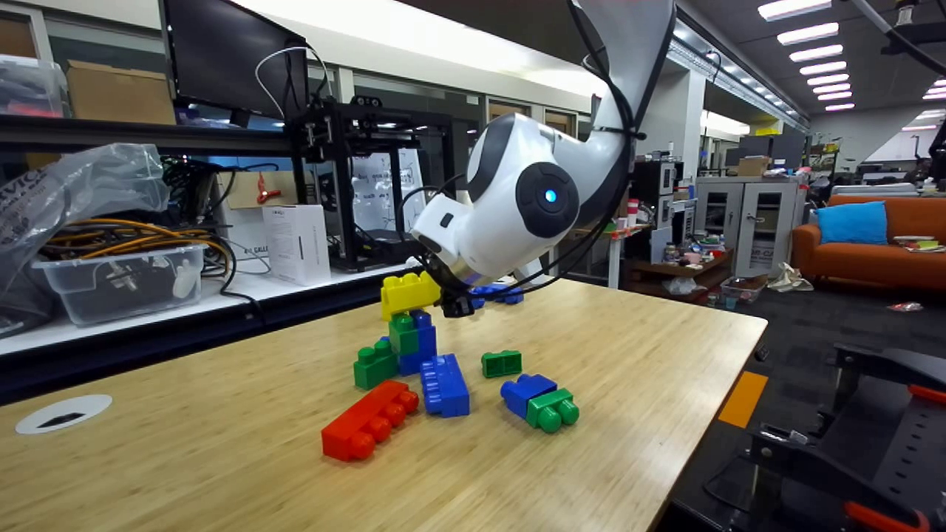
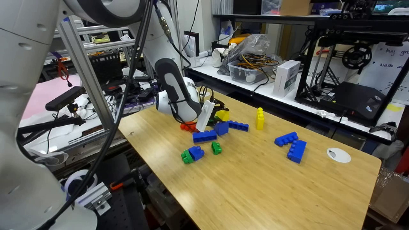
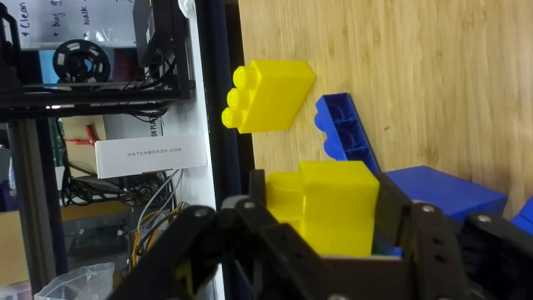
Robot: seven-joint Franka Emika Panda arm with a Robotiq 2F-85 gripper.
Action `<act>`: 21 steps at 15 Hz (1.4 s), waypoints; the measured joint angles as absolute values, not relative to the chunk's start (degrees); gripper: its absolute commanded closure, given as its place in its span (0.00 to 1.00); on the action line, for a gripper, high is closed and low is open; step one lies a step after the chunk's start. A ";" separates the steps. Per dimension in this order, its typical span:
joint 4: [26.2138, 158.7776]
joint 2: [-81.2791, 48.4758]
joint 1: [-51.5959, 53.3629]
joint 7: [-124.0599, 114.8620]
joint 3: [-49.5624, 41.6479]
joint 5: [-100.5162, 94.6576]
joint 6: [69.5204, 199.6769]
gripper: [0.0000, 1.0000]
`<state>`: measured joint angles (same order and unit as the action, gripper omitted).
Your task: Pick up the yellow block on the right and place it on top of the stacked blocks
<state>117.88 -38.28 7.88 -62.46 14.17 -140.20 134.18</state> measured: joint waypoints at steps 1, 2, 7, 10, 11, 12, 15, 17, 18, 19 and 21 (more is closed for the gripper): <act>117.69 -38.28 7.86 -62.46 14.17 -140.29 134.18 0.62; 117.50 -38.27 7.83 -62.46 14.17 -140.32 134.17 0.62; 116.99 -38.25 7.45 -62.52 14.17 -140.82 134.03 0.62; 116.96 -38.25 6.94 -62.63 14.16 -141.76 133.96 0.62; 116.95 -38.25 6.79 -62.67 14.16 -142.08 133.95 0.62; 116.94 -38.25 6.67 -62.70 14.16 -142.32 133.94 0.62; 116.92 -38.25 6.57 -62.71 14.16 -142.57 133.91 0.62; 116.91 -38.25 6.57 -62.71 14.16 -142.57 133.88 0.62; 116.89 -38.25 6.57 -62.71 14.16 -142.57 133.87 0.62; 116.87 -38.25 6.57 -62.71 14.17 -142.57 133.87 0.62; 116.82 -38.25 6.57 -62.73 14.19 -142.57 133.86 0.62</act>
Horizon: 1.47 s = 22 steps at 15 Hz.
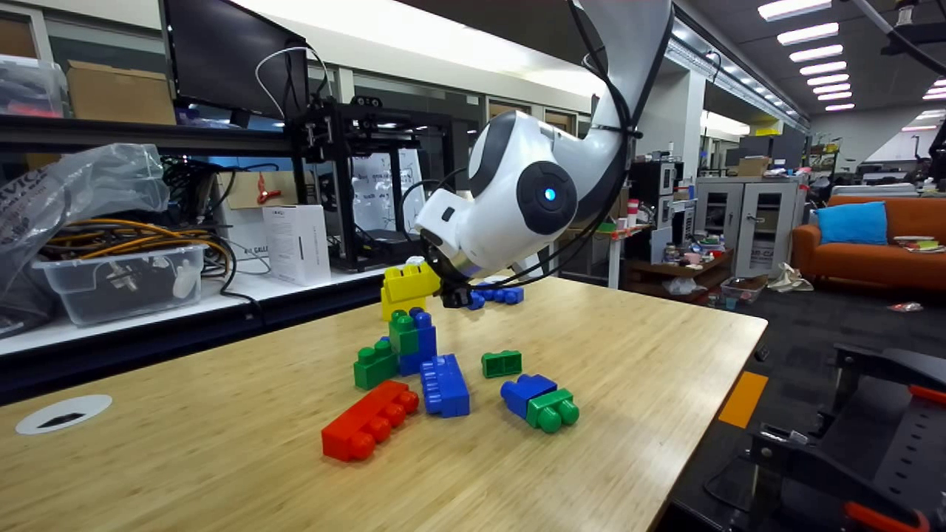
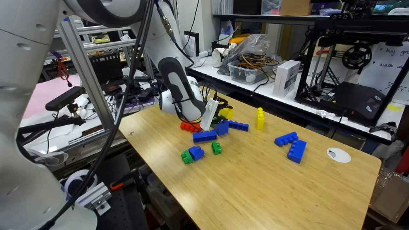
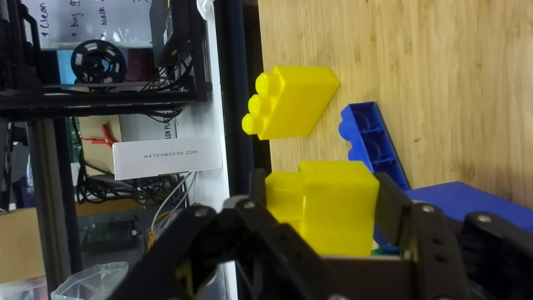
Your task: Pick up the yellow block on the right and place it on top of the stacked blocks
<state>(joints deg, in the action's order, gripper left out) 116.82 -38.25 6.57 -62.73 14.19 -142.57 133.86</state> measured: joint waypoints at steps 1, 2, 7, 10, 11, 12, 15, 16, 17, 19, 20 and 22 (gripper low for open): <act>116.81 -38.25 6.57 -62.73 14.20 -142.57 133.86 0.37; 116.80 -38.25 6.57 -62.73 14.24 -142.57 133.86 0.37; 116.77 -38.25 6.57 -62.73 14.31 -142.56 133.86 0.37; 116.77 -38.25 6.57 -62.73 14.31 -142.56 133.86 0.37; 116.77 -38.25 6.57 -62.73 14.31 -142.56 133.86 0.37; 116.77 -38.25 6.57 -62.73 14.31 -142.56 133.86 0.37; 116.77 -38.25 6.57 -62.73 14.32 -142.56 133.86 0.37; 116.77 -38.25 6.57 -62.73 14.31 -142.56 133.86 0.37; 116.77 -38.25 6.57 -62.73 14.32 -142.56 133.86 0.37; 116.77 -38.25 6.57 -62.73 14.32 -142.56 133.86 0.37; 116.77 -38.25 6.57 -62.73 14.32 -142.56 133.86 0.37; 116.77 -38.25 6.57 -62.73 14.32 -142.56 133.86 0.37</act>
